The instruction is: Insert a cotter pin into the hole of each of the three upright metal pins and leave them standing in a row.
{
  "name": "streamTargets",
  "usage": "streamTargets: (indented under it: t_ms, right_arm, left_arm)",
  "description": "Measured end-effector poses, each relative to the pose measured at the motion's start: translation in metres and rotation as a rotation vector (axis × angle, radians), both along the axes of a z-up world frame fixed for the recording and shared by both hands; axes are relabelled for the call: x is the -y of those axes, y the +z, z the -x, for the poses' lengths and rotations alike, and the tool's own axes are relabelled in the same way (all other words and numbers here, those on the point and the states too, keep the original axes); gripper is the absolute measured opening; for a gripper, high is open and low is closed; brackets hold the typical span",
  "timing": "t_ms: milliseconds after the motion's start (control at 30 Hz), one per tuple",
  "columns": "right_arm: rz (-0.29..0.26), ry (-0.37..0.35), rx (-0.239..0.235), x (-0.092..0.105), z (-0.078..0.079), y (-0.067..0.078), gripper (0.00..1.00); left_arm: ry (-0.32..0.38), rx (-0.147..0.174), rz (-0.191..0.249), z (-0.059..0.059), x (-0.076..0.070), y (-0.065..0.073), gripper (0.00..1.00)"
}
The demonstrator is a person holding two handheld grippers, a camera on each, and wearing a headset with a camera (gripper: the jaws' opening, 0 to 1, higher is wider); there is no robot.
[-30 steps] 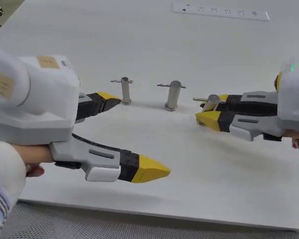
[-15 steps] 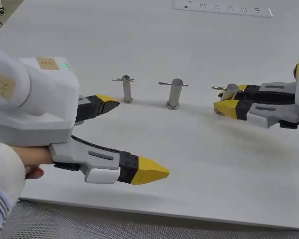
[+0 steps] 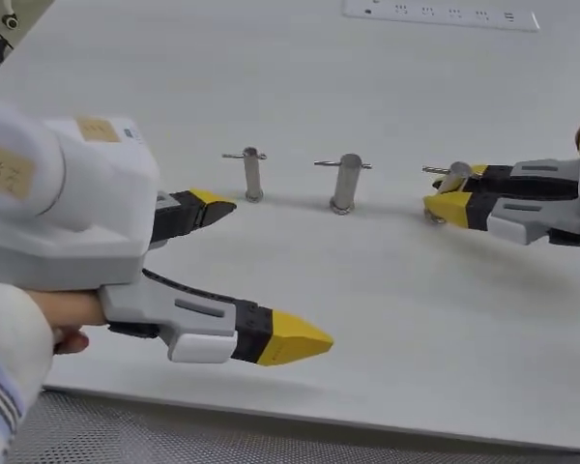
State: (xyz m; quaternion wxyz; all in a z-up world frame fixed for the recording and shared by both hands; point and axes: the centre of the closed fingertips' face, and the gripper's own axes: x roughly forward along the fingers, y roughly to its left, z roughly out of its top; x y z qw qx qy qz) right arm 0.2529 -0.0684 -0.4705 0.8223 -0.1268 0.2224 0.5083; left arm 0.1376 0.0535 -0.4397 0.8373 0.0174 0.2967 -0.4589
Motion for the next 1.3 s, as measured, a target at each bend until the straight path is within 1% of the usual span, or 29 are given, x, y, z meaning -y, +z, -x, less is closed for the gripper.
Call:
streamTargets:
  t_ms: [200, 400, 500, 667, 767, 900, 967, 1000, 1033, 1133, 1167, 1200, 1233, 1267, 1300]
  right_arm:
    - [0.000, 0.005, 0.002, 0.000, 0.000, 0.000, 0.08]
    - [-0.006, -0.001, 0.007, 0.000, 0.001, 0.000, 0.09]
    - [0.003, 0.001, 0.017, 0.001, 0.000, -0.001, 0.09]
    - [0.007, -0.029, 0.017, 0.002, -0.002, -0.002, 0.09]
    - [0.018, -0.041, 0.034, 0.001, 0.001, -0.001, 0.09]
    - [0.008, -0.061, 0.025, 0.000, 0.003, 0.001, 0.10]
    - [-0.015, -0.068, 0.030, -0.002, 0.004, 0.008, 0.14]
    - [-0.023, -0.072, 0.036, -0.002, 0.004, 0.012, 0.19]
    - [-0.036, -0.078, 0.045, -0.003, 0.003, 0.019, 0.22]
    - [-0.058, -0.091, 0.049, -0.003, 0.005, 0.035, 0.30]
    - [-0.068, -0.099, 0.059, -0.003, 0.005, 0.043, 0.34]
    - [-0.077, -0.109, 0.054, -0.003, 0.006, 0.048, 0.37]
    - [-0.099, -0.126, 0.037, -0.003, 0.008, 0.054, 0.41]
    - [-0.109, -0.129, 0.034, -0.003, 0.009, 0.059, 0.47]
    - [-0.117, -0.133, 0.040, -0.003, 0.011, 0.063, 0.52]
  left_arm:
    - [0.002, -0.003, 0.008, -0.002, 0.003, 0.001, 0.99]
    - [-0.009, -0.006, 0.011, 0.000, 0.007, 0.001, 0.99]
    - [-0.005, -0.010, 0.011, 0.001, 0.007, 0.000, 0.99]
    - [0.007, -0.009, 0.014, 0.000, 0.004, 0.001, 0.99]
    - [0.011, -0.004, 0.014, -0.001, 0.002, 0.003, 0.99]
    - [0.020, 0.006, 0.020, -0.002, 0.001, 0.006, 0.99]
    - [0.025, 0.013, 0.021, -0.003, -0.001, 0.008, 0.99]
    - [0.028, 0.017, 0.021, -0.004, -0.002, 0.009, 0.99]
    - [0.033, 0.024, 0.023, -0.005, -0.004, 0.011, 0.99]
    - [0.058, 0.039, 0.032, -0.010, -0.009, 0.017, 0.99]
    - [0.073, 0.047, 0.036, -0.013, -0.013, 0.020, 0.99]
    - [0.081, 0.053, 0.038, -0.015, -0.015, 0.022, 0.99]
    - [0.094, 0.062, 0.040, -0.017, -0.018, 0.025, 0.99]
    - [0.103, 0.069, 0.043, -0.019, -0.020, 0.027, 0.99]
    - [0.110, 0.075, 0.046, -0.020, -0.022, 0.030, 0.99]
